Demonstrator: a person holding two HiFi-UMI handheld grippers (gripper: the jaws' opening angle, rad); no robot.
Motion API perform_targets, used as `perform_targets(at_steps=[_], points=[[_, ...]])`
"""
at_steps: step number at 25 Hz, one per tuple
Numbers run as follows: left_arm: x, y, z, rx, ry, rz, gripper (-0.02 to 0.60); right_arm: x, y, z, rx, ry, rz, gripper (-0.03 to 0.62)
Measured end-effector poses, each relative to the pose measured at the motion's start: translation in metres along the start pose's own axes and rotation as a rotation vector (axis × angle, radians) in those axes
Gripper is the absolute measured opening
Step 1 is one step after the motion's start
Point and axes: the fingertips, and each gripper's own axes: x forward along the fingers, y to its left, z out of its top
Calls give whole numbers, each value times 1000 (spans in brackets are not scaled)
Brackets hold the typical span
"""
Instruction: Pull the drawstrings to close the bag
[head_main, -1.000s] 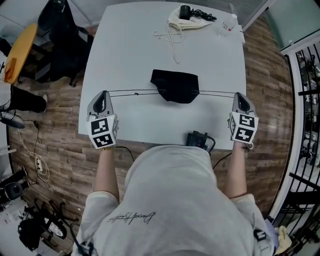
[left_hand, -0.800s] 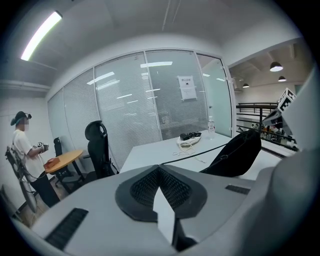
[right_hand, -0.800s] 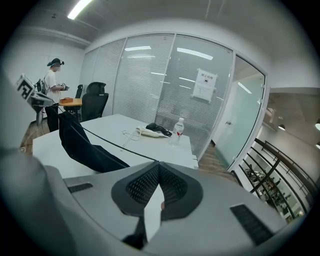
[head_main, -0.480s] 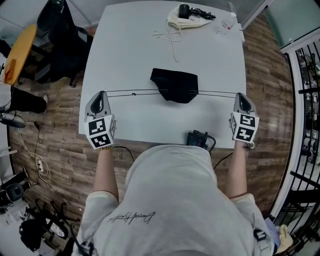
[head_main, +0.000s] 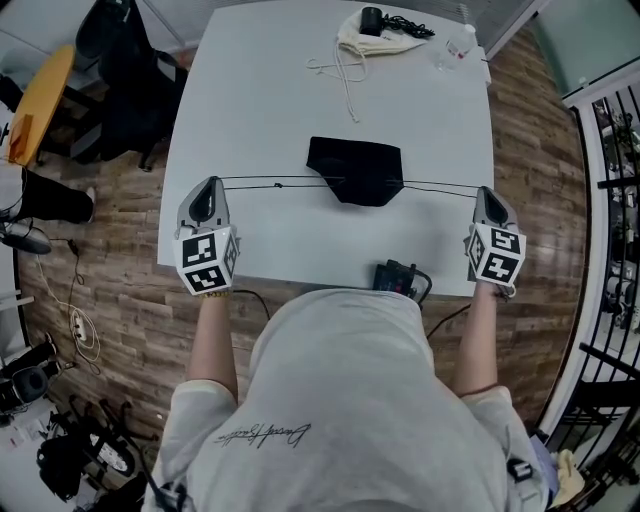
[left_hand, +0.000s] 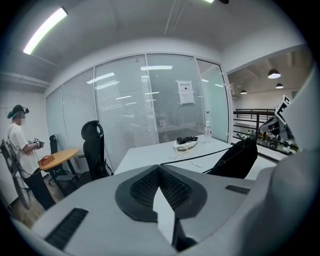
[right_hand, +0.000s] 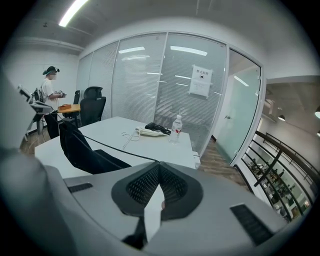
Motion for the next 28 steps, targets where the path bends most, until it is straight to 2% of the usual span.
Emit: perform_targets(at_steps=[5,11,14,17,28], points=[[-1,0,0,-41,-1,-12,11,-1,3,-5,8,10,11,23],[-1,-9,1,-56,-1,-39,11,-3,7,-3,75,-9,57,23],[-1,-16,1,-92,3,-61,11,-3,14,1,103,-19,90,23],[-3,-28,1,-128,7,-97,11,-5,29,6,118,-32,137,23],[-3,-84,-5,-165,32,-235,11,-8,96,17,89,-44,297,23]])
